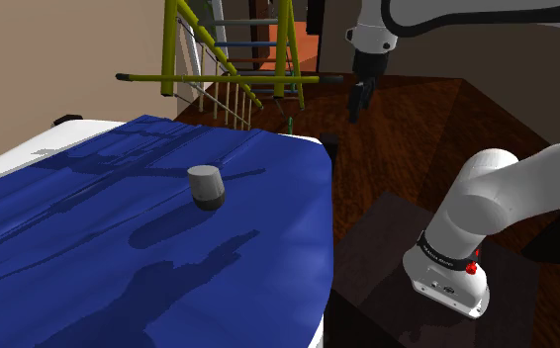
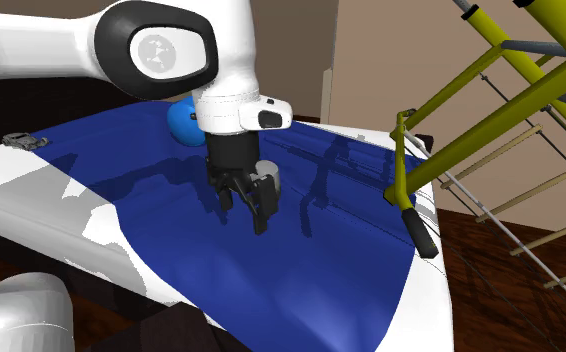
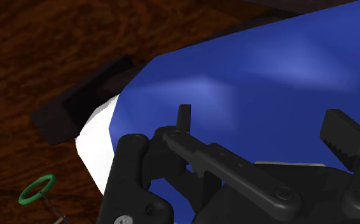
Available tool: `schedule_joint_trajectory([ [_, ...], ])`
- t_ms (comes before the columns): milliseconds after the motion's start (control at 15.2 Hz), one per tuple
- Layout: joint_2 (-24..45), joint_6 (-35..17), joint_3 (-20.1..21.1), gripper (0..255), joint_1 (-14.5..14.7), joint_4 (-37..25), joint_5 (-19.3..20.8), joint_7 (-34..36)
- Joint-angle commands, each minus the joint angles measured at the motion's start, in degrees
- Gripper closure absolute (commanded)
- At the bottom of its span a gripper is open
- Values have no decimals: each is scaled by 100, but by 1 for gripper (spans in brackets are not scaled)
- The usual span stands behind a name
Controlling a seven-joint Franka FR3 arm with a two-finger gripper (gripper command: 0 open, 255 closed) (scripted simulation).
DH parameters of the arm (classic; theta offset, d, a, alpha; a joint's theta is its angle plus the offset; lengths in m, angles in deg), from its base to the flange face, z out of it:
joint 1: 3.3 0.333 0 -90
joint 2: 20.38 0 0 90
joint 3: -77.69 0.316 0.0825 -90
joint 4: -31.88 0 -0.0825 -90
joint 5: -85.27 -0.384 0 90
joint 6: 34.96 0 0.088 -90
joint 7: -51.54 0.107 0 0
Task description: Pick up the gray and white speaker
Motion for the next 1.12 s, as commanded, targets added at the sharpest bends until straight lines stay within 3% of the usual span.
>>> schedule_joint_trajectory([
  [0, 0, 0, 0, 0, 0, 0, 0, 0],
  [528, 1202, -769, 684, 0, 275, -434, -538, 820],
  [1056, 2625, -1389, 1303, 0, 452, -1292, -745, 1612],
])
